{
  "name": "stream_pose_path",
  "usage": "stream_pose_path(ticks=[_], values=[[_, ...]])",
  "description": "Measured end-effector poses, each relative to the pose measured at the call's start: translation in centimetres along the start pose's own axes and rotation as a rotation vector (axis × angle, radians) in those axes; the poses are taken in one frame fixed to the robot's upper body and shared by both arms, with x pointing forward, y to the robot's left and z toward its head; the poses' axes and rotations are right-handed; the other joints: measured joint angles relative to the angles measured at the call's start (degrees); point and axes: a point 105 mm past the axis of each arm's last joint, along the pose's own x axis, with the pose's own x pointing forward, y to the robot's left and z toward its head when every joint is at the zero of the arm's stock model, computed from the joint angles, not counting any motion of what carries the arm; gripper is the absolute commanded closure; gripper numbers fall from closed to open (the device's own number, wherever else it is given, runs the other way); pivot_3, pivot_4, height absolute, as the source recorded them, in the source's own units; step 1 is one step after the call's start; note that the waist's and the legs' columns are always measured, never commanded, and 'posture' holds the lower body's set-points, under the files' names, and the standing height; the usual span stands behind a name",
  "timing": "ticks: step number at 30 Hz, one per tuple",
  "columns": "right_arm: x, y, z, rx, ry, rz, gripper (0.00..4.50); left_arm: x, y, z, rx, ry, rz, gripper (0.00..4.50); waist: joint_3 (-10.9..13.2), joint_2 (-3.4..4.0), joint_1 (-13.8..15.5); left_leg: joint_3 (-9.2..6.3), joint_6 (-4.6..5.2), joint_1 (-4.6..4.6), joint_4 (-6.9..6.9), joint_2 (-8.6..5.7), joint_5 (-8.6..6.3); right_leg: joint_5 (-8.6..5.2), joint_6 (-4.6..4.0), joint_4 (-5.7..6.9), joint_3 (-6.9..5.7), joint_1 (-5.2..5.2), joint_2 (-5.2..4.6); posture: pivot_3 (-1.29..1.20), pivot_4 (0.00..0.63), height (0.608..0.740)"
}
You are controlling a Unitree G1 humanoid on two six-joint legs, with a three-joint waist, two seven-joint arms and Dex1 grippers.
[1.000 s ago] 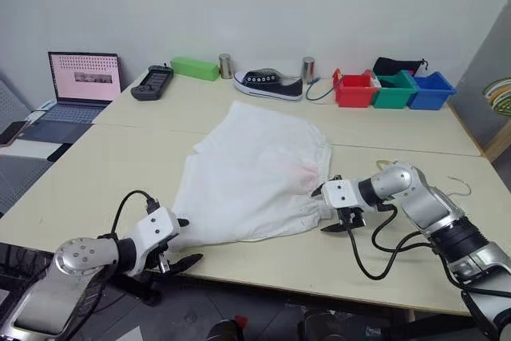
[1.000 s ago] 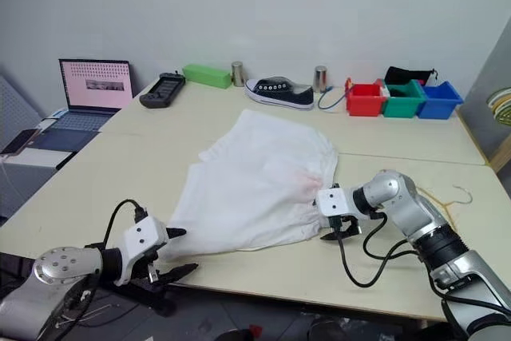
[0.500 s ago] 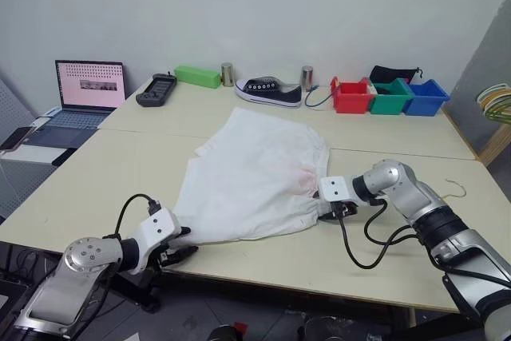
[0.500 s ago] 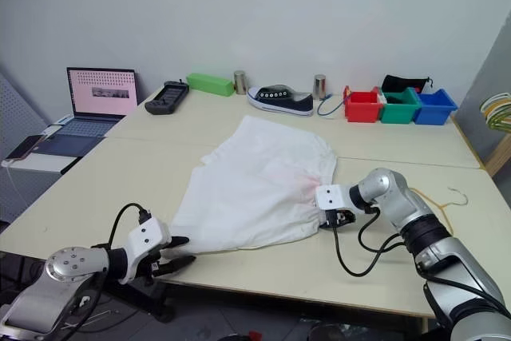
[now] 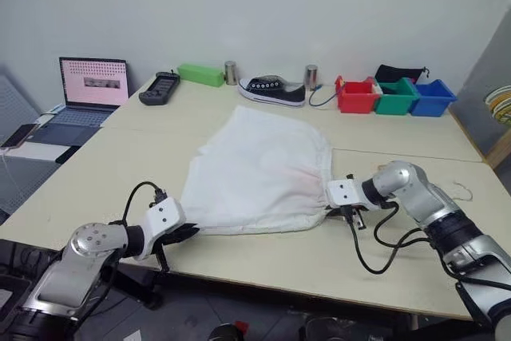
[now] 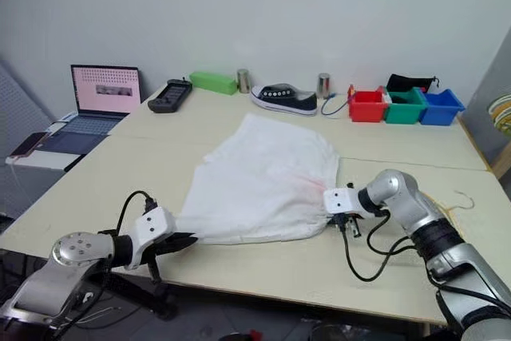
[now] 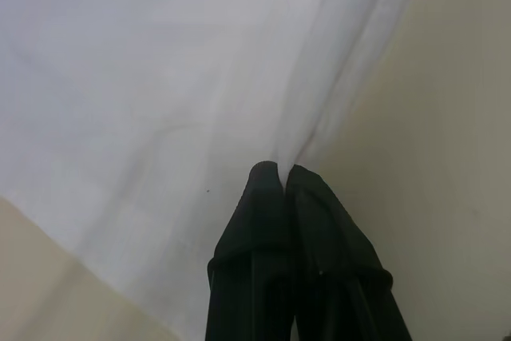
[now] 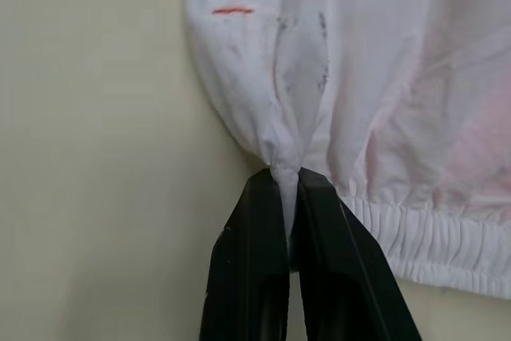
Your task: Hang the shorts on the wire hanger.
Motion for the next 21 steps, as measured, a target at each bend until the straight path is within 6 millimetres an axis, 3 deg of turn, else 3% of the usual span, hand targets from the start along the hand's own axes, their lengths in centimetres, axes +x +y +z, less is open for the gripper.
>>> stream_pose_path(ticks=[7, 11, 12, 17, 21], values=[[-2.6, 6.9, 2.0, 0.073, -0.047, 0.210, 4.39, -0.8, -1.1, 0.8, 0.115, 0.035, -0.195, 4.50, 0.06, 0.10, 0.60, 0.14, -0.12, -0.09, -0.10, 0.04, -0.10, -0.32, 0.02, -0.18, 0.01, -0.07, -0.06, -0.18, 0.024, 0.740], [-2.0, 8.5, 3.5, 0.093, -0.086, 0.257, 4.39, -1.9, -1.4, 0.1, 0.138, 0.108, -0.298, 4.50, 0.08, 0.13, 0.08, 0.25, -0.22, -0.04, -0.13, 0.04, -0.18, -0.40, -0.03, -0.24, -0.01, -0.08, 0.02, -0.19, 0.028, 0.740], [-1.8, 8.5, 3.6, 0.100, -0.092, 0.248, 4.46, -2.1, -1.3, -0.1, 0.139, 0.119, -0.312, 4.28, 0.08, 0.14, 0.08, 0.24, -0.23, -0.04, -0.13, 0.06, -0.18, -0.40, -0.02, -0.24, -0.01, -0.08, 0.01, -0.19, 0.029, 0.740], [-1.0, 8.2, 3.3, 0.146, -0.081, 0.231, 3.28, -2.4, -0.7, -1.3, 0.108, 0.162, -0.308, 3.39, 0.15, 0.16, 0.34, 0.19, -0.45, -0.08, -0.13, 0.18, -0.32, -0.41, -0.02, -0.33, 0.00, -0.06, -0.07, -0.20, 0.033, 0.740], [-2.0, 8.1, 3.6, 0.180, -0.088, 0.231, 2.35, -2.8, -1.4, -0.4, 0.085, 0.150, -0.365, 2.54, 0.24, 0.16, 0.42, 0.16, -0.21, -0.15, -0.12, 0.21, -0.17, -0.31, 0.16, -0.46, 0.03, -0.06, -0.14, -0.21, 0.040, 0.740]])
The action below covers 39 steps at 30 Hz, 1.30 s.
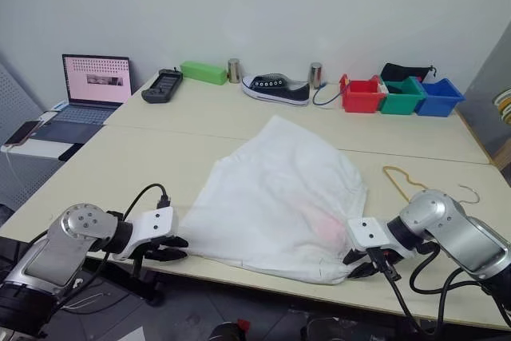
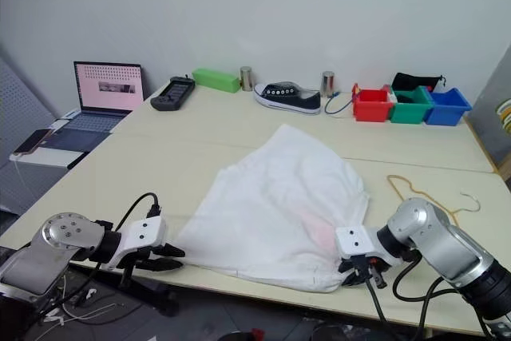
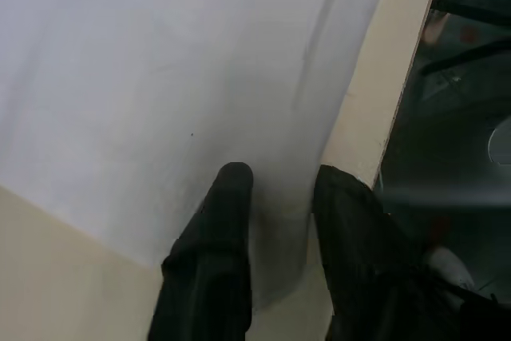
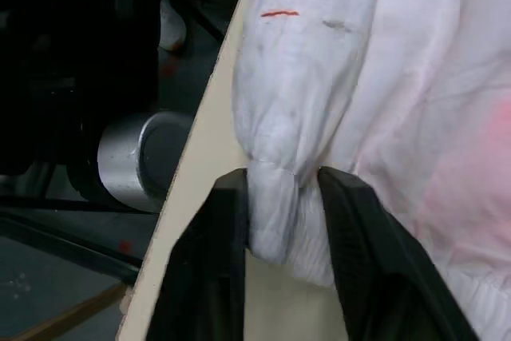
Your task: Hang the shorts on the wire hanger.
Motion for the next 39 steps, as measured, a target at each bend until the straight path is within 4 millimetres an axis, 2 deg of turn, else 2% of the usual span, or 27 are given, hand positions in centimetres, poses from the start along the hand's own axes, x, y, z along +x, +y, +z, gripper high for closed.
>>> stream_pose_path(ticks=[3, 6, 8, 10, 12, 15, 18, 22, 25, 31, 34, 39], values=[[-1.9, 0.3, 1.4, 0.010, -0.040, -0.021, 1.69, -1.2, -1.0, 1.8, 0.014, -0.021, -0.053, 1.99, 0.24, 0.09, -0.11, 0.03, -0.01, -0.04, -0.01, 0.11, -0.01, -0.01, -0.08, -0.07, -0.01, -0.03, 0.02, -0.22, 0.040, 0.740], [-5.2, 0.3, 3.7, 0.023, -0.104, -0.106, 0.92, -3.4, -1.9, 5.4, 0.061, -0.080, -0.107, 1.25, 0.46, 0.19, -0.20, 0.09, -0.06, -0.05, -0.06, 0.27, -0.06, -0.02, -0.10, -0.24, -0.04, 0.00, 0.12, -0.24, 0.040, 0.740], [-6.3, -0.2, 3.8, 0.078, -0.123, -0.180, 0.43, -4.2, -1.8, 7.6, 0.088, -0.131, -0.106, 0.83, 0.49, 0.17, -0.18, 0.27, -0.08, -0.04, -0.06, 0.29, -0.08, -0.04, -0.11, -0.29, -0.08, 0.05, 0.18, -0.27, 0.044, 0.740], [-6.8, -1.1, 2.9, 0.152, -0.129, -0.256, 0.01, -4.3, -1.2, 9.5, 0.108, -0.199, -0.083, 0.39, 0.57, 0.20, -0.15, 0.45, -0.07, -0.05, -0.05, 0.30, -0.07, -0.04, -0.09, -0.31, -0.07, 0.06, 0.19, -0.29, 0.048, 0.740], [-7.2, -2.6, 0.6, 0.266, -0.108, -0.384, 0.00, -3.8, 0.0, 12.4, 0.171, -0.314, -0.024, 0.01, 0.67, 0.09, 0.08, 0.60, -0.05, -0.08, 0.02, 0.32, -0.06, 0.02, 0.03, -0.33, -0.06, 0.13, 0.20, -0.30, 0.049, 0.740], [-9.1, -5.1, -4.0, 0.483, -0.059, -0.634, 0.00, -2.0, 1.2, 15.8, 0.248, -0.430, 0.046, 0.01, 0.72, -0.02, -0.71, 0.83, 0.05, -0.19, 0.18, 0.29, 0.01, 0.18, 0.16, -0.37, 0.16, 0.09, 0.19, -0.31, 0.050, 0.740], [-11.6, -6.3, -7.8, 0.658, -0.028, -0.835, 0.00, -0.8, 2.7, 18.5, 0.269, -0.530, 0.135, 0.01, 0.75, -0.07, -1.82, 0.85, 0.08, -0.40, 0.23, -0.07, 0.02, 0.23, 0.17, -0.33, 0.20, 0.16, 0.19, -0.31, 0.050, 0.740], [-13.8, -5.8, -11.5, 0.817, 0.018, -0.967, 0.00, -0.3, 3.7, 19.5, 0.268, -0.564, 0.179, 0.01, 0.74, -0.02, -4.07, 0.80, 0.11, -0.49, 0.21, -0.12, 0.03, 0.30, 0.08, -0.28, 0.16, 0.17, 0.20, -0.33, 0.054, 0.740], [-14.0, -4.4, -14.3, 0.905, 0.088, -0.974, 0.00, 0.5, 3.5, 19.7, 0.260, -0.572, 0.156, 0.01, 0.77, -0.05, -5.31, 0.82, 0.18, -0.54, 0.21, -0.13, -0.02, 0.23, 0.19, -0.33, 0.16, 0.17, 0.19, -0.33, 0.057, 0.740], [-13.2, -3.1, -17.3, 0.963, 0.144, -0.916, 0.00, 1.5, 3.4, 20.1, 0.252, -0.592, 0.133, 0.01, 0.79, -0.05, -7.34, 0.77, 0.22, -0.43, 0.30, -0.17, 0.00, 0.15, 0.34, -0.34, 0.11, 0.39, 0.17, -0.31, 0.063, 0.740], [-13.1, -2.6, -17.8, 0.977, 0.139, -0.876, 0.00, 1.8, 3.3, 20.2, 0.250, -0.592, 0.125, 0.01, 0.84, -0.12, -7.85, 0.77, 0.27, -0.16, 0.34, -0.17, 0.03, 0.16, 0.39, -0.38, 0.11, 0.69, 0.17, -0.31, 0.065, 0.740], [-12.7, -2.3, -17.9, 0.964, 0.147, -0.795, 1.39, 1.8, 3.3, 20.2, 0.250, -0.591, 0.124, 0.00, 0.95, -0.30, -8.07, 0.73, 0.26, 0.15, 0.33, -0.16, 0.02, 0.16, 0.39, -0.42, 0.09, 0.93, 0.17, -0.30, 0.065, 0.740]])
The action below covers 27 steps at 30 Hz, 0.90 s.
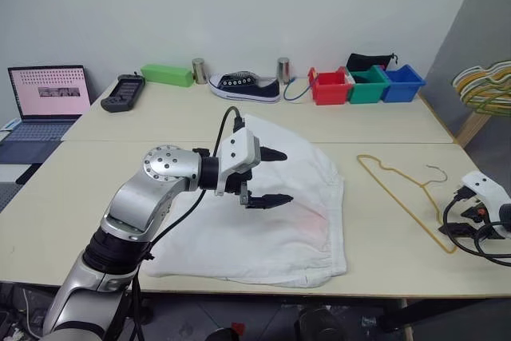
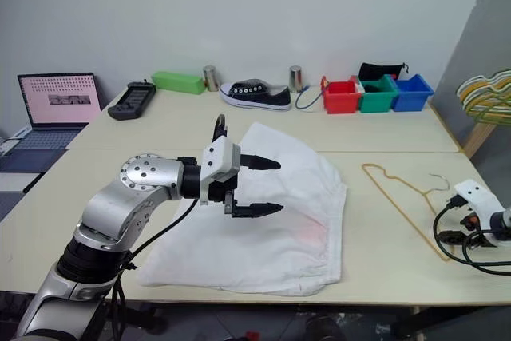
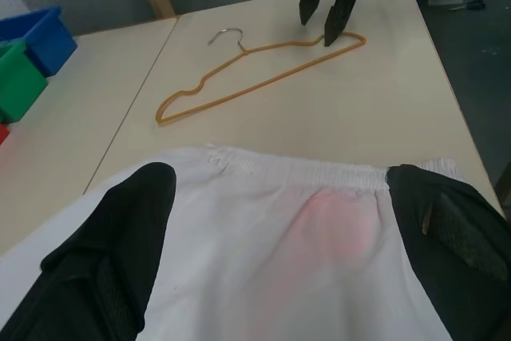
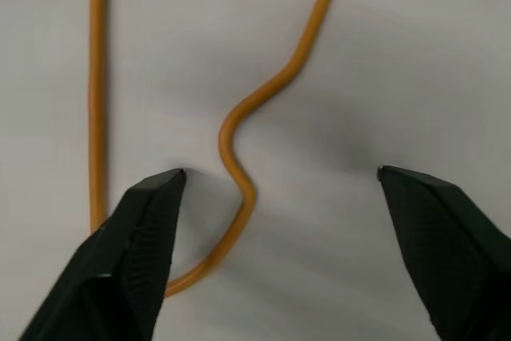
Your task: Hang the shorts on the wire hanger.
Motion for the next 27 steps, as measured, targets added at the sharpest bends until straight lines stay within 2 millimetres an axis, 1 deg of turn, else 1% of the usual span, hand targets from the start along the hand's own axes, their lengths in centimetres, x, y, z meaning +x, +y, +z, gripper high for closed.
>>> stream_pose_path(ticks=[3, 4, 5, 11, 14, 18, 22, 24, 25, 27], values=[[0.2, 0.1, 0.1, -0.024, 0.011, 0.028, 2.20, 0.0, 0.0, 0.0, 0.001, 0.002, 0.002, 0.00, 0.03, -0.08, 0.07, -0.04, 0.00, -0.02, 0.05, 0.00, 0.00, 0.02, 0.03, -0.04, -0.03, 0.00, 0.00, -0.29, 0.065, 0.740], [0.2, 0.0, 0.1, -0.033, 0.012, 0.032, 2.35, 0.0, 0.0, 0.0, 0.002, 0.003, 0.003, 0.00, 0.04, -0.10, 0.09, -0.05, 0.00, -0.04, 0.13, 0.00, 0.00, 0.02, 0.03, -0.04, -0.04, 0.00, 0.00, -0.29, 0.064, 0.740], [0.3, 0.0, 0.0, -0.038, 0.015, 0.034, 2.69, 0.0, 0.1, 0.0, 0.002, 0.003, 0.004, 0.00, 0.05, -0.13, 0.09, -0.05, 0.00, -0.04, 0.19, 0.00, -0.01, 0.02, 0.03, -0.06, -0.05, -0.01, 0.00, -0.29, 0.063, 0.740], [0.9, -0.4, 0.2, -0.098, 0.016, 0.027, 3.80, -0.1, 0.2, -0.1, 0.010, 0.014, 0.011, 0.00, 0.14, -0.37, 0.11, -0.11, 0.02, -0.04, 0.52, -0.02, -0.07, 0.08, 0.13, -0.11, -0.05, 0.08, -0.04, -0.29, 0.061, 0.740], [1.0, -0.5, 0.2, -0.135, 0.022, 0.018, 4.48, -0.1, 0.3, -0.1, 0.008, 0.016, 0.014, 0.00, 0.13, -0.44, 0.15, -0.20, -0.25, -0.05, 0.61, -0.02, -0.25, 0.04, 0.05, -0.11, -0.02, 0.12, -0.13, -0.30, 0.058, 0.740], [1.1, -0.8, 0.2, -0.152, 0.024, -0.002, 4.48, -0.2, 0.5, -0.2, 0.005, 0.019, 0.019, 0.00, 0.12, -0.44, 0.15, -0.25, -0.24, -0.06, 0.65, -0.02, -0.26, 0.06, 0.06, -0.11, 0.00, 0.17, -0.20, -0.30, 0.057, 0.740], [1.0, -1.4, 1.0, -0.250, 0.015, -0.078, 4.48, -0.4, 1.1, -0.2, 0.009, 0.017, 0.037, 0.00, 0.16, -0.28, 0.10, -0.24, -0.21, -0.07, 0.66, -0.05, -0.24, 0.07, 0.07, -0.10, 0.01, 0.14, -0.22, -0.32, 0.058, 0.740], [0.4, -2.1, 2.5, -0.415, -0.012, -0.179, 4.48, -1.1, 2.2, -0.4, -0.014, 0.020, 0.084, 0.00, 0.27, 0.07, -0.13, -0.14, -0.01, -0.13, 0.66, -0.08, -0.11, 0.13, 0.20, -0.06, 0.07, 0.00, -0.22, -0.32, 0.057, 0.740], [0.0, -2.2, 3.4, -0.489, -0.033, -0.216, 4.48, -1.6, 2.8, -0.6, -0.026, 0.025, 0.113, 0.00, 0.30, 0.20, -0.37, -0.10, 0.08, -0.12, 0.65, -0.13, -0.05, 0.18, 0.31, -0.04, 0.04, -0.01, -0.20, -0.32, 0.057, 0.740], [-1.0, -1.8, 5.5, -0.643, -0.084, -0.274, 4.48, -3.0, 4.3, -0.9, -0.056, 0.039, 0.179, 0.00, 0.36, 0.35, -0.87, -0.06, 0.09, -0.13, 0.56, -0.13, -0.05, 0.13, 0.24, 0.01, 0.02, -0.06, -0.13, -0.33, 0.058, 0.740]])
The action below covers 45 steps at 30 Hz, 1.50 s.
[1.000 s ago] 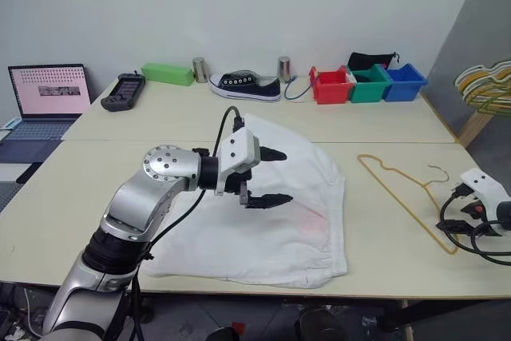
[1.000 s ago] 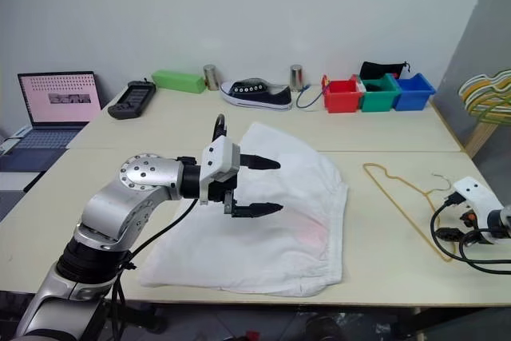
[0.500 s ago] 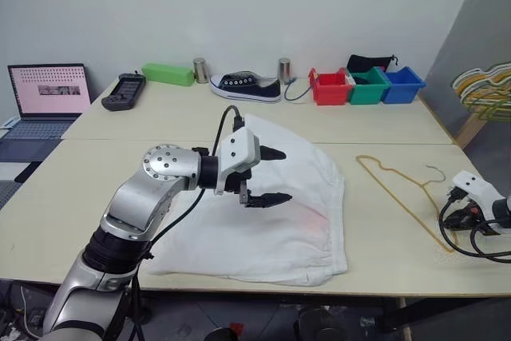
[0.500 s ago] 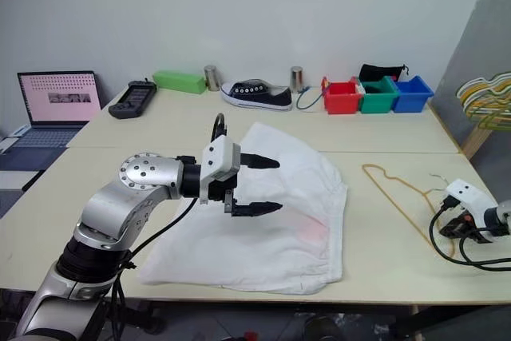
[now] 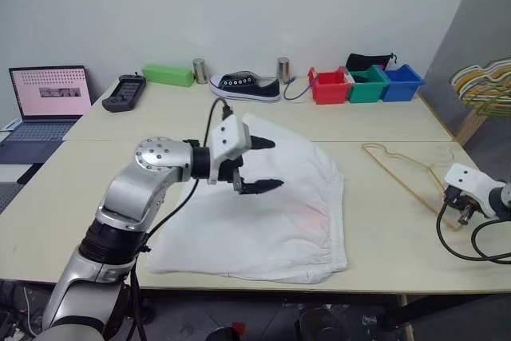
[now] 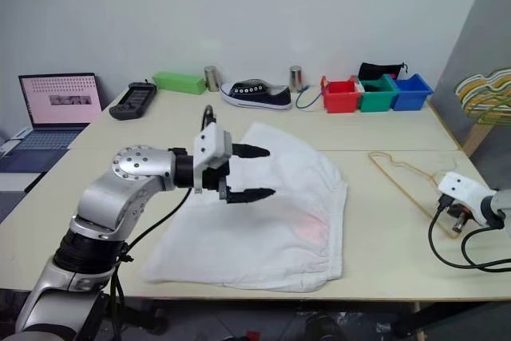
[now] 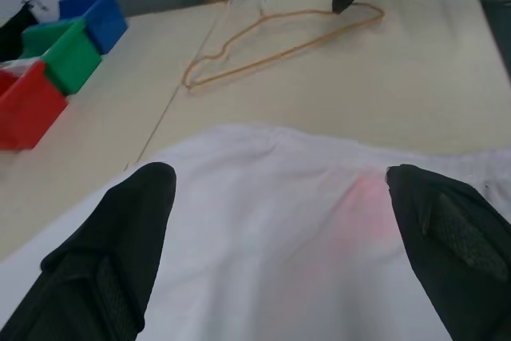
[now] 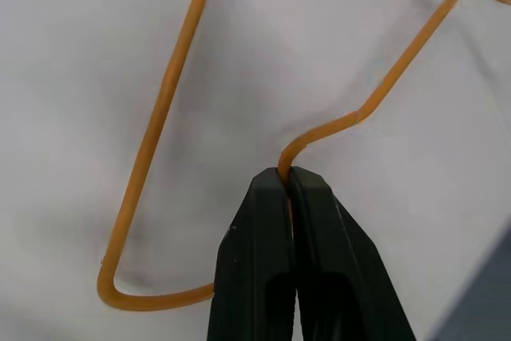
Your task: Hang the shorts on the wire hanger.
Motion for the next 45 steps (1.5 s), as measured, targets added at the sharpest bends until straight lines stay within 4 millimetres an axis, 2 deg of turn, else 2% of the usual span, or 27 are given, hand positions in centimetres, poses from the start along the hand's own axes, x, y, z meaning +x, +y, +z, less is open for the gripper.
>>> stream_pose_path(ticks=[3, 4, 5, 6, 10, 13, 16, 17, 22, 23, 24, 26, 30, 42, 45], values=[[-0.7, -0.9, 3.2, -0.185, -0.080, -0.066, 4.48, -1.0, 2.3, 0.2, -0.054, 0.000, 0.050, 0.00, 0.02, -0.02, -0.38, -0.06, -0.01, -0.09, -0.05, 0.02, -0.02, -0.04, -0.04, 0.00, -0.07, -0.02, 0.06, -0.33, 0.055, 0.740], [-0.9, -1.1, 4.9, -0.268, -0.126, -0.099, 4.48, -1.3, 3.3, 0.4, -0.076, -0.007, 0.059, 0.00, 0.03, -0.01, -0.57, -0.05, -0.01, -0.19, -0.04, 0.01, -0.02, -0.04, -0.03, 0.02, -0.06, -0.01, 0.06, -0.33, 0.055, 0.740], [-1.3, -1.6, 7.4, -0.381, -0.198, -0.164, 4.48, -1.5, 4.4, 1.0, -0.090, -0.019, 0.071, 0.00, 0.03, 0.00, -0.76, -0.04, -0.01, -0.30, -0.04, 0.00, -0.02, -0.03, -0.01, 0.02, -0.04, -0.04, 0.06, -0.32, 0.054, 0.740], [-1.5, -1.8, 8.4, -0.421, -0.222, -0.191, 4.48, -1.6, 4.8, 1.2, -0.094, -0.023, 0.075, 0.00, 0.04, 0.01, -0.92, -0.05, -0.01, -0.37, -0.02, -0.02, -0.02, -0.02, 0.00, 0.02, -0.04, -0.07, 0.05, -0.32, 0.054, 0.740], [-3.3, -3.7, 14.8, -0.729, -0.385, -0.449, 4.48, -1.9, 6.9, 2.0, -0.158, -0.046, 0.072, 0.00, 0.04, 0.02, -1.00, -0.12, -0.01, -0.39, -0.03, -0.06, -0.01, -0.01, 0.02, 0.01, -0.08, -0.09, 0.03, -0.32, 0.048, 0.740], [-4.1, -3.9, 18.1, -0.859, -0.487, -0.564, 4.48, -1.5, 7.2, 1.5, -0.184, -0.021, 0.038, 0.00, 0.04, 0.02, -0.98, -0.18, -0.01, -0.39, -0.07, -0.04, -0.01, -0.01, 0.01, 0.03, -0.11, -0.07, 0.03, -0.32, 0.043, 0.740], [-5.3, -3.3, 21.9, -0.987, -0.613, -0.661, 4.48, 0.3, 6.6, 1.1, -0.184, 0.009, -0.031, 0.00, 0.05, 0.02, -0.98, -0.19, -0.01, -0.42, -0.07, -0.05, -0.01, 0.00, 0.00, 0.05, -0.11, -0.09, 0.01, -0.32, 0.037, 0.740], [-5.7, -3.1, 22.6, -1.013, -0.640, -0.678, 4.48, 0.6, 6.4, 1.0, -0.180, 0.014, -0.047, 0.00, 0.05, 0.02, -1.01, -0.21, -0.01, -0.44, -0.07, -0.03, -0.01, 0.02, -0.03, 0.05, -0.12, -0.09, 0.01, -0.32, 0.037, 0.740], [-6.0, -3.0, 23.6, -1.077, -0.666, -0.719, 4.48, 0.6, 5.7, 0.6, -0.184, 0.037, -0.095, 0.00, 0.04, 0.03, -1.03, -0.38, -0.01, -0.44, -0.07, -0.04, -0.01, 0.06, -0.10, 0.07, -0.11, -0.09, 0.00, -0.32, 0.031, 0.740], [-6.0, -2.9, 23.8, -1.083, -0.673, -0.721, 4.50, 0.7, 5.4, 0.3, -0.188, 0.041, -0.105, 0.39, 0.04, 0.03, -1.02, -0.42, -0.01, -0.44, -0.07, -0.04, -0.01, 0.06, -0.10, 0.08, -0.12, -0.09, 0.01, -0.32, 0.031, 0.740], [-6.0, -2.8, 23.8, -1.087, -0.677, -0.720, 4.50, 0.7, 5.3, 0.0, -0.195, 0.046, -0.112, 0.50, 0.04, 0.03, -1.03, -0.44, -0.01, -0.44, -0.07, -0.04, -0.01, 0.06, -0.10, 0.10, -0.12, -0.09, 0.01, -0.32, 0.031, 0.740], [-5.8, -2.9, 23.7, -1.087, -0.673, -0.715, 4.50, 0.8, 4.9, -0.7, -0.222, 0.065, -0.121, 0.99, 0.04, 0.03, -1.06, -0.49, -0.01, -0.44, -0.05, -0.05, 0.00, 0.07, -0.09, 0.13, -0.12, -0.09, 0.01, -0.31, 0.028, 0.740], [-5.7, -3.1, 23.9, -1.102, -0.658, -0.721, 4.50, 0.8, 4.5, -0.5, -0.213, 0.071, -0.140, 1.99, 0.04, 0.04, -1.18, -0.57, 0.00, -0.42, -0.02, -0.05, 0.01, 0.09, -0.05, 0.16, -0.11, -0.07, 0.01, -0.31, 0.028, 0.740], [-5.8, -3.3, 24.3, -1.113, -0.665, -0.737, 4.50, 0.7, 4.1, -0.8, -0.201, 0.092, -0.151, 4.40, 0.01, 0.05, -1.99, -0.60, 0.00, -0.38, 0.01, -0.06, 0.01, 0.12, -0.08, 0.19, -0.12, -0.02, 0.01, -0.31, 0.027, 0.740], [-5.7, -3.3, 24.3, -1.117, -0.662, -0.736, 4.50, 0.6, 4.1, -1.0, -0.200, 0.099, -0.143, 4.47, 0.01, 0.05, -2.08, -0.59, 0.01, -0.37, 0.03, -0.06, 0.01, 0.11, -0.07, 0.23, -0.11, -0.02, 0.01, -0.31, 0.027, 0.740]])
